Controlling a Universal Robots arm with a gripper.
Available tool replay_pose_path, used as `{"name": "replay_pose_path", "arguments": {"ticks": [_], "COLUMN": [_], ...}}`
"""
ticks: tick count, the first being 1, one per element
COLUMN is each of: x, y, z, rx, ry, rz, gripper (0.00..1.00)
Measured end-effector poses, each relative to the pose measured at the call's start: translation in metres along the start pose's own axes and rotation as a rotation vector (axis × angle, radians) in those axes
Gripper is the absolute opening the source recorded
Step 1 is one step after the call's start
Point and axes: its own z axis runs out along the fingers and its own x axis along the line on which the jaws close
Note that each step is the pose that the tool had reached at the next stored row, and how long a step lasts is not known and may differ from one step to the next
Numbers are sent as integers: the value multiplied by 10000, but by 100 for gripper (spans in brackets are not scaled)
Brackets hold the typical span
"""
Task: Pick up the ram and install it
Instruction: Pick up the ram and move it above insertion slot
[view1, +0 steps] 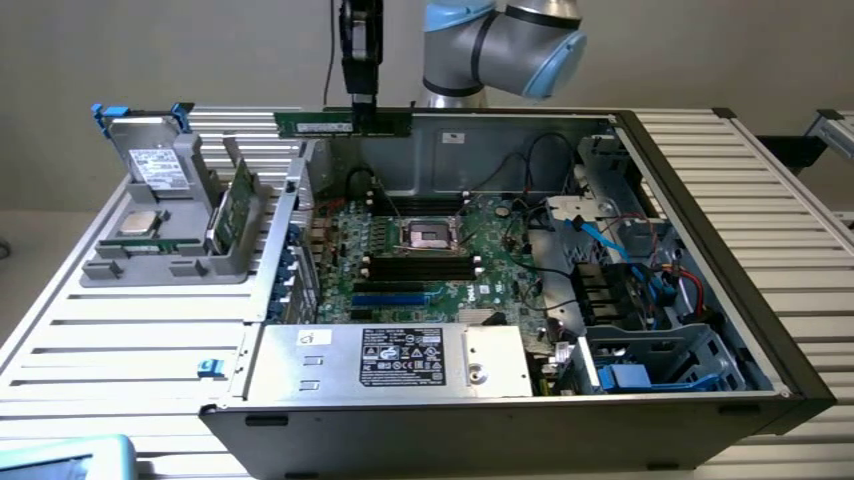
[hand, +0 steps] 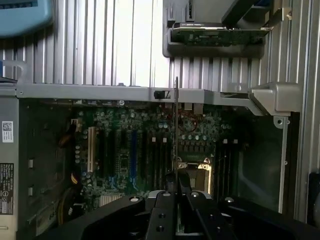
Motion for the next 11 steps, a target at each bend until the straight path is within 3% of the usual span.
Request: {"name": "replay_pose_path", "arguments": {"ticks": [2,3,7,11], "x": [-8,-11,-14,-19], "y": [-51,-70,-129,-193], "z": [3,7,31,59], "rx": [21,40,121,148], "ry": [150,176,181,178], "rz": [11,20,79,168], "gripper": [13,13,13,13]}}
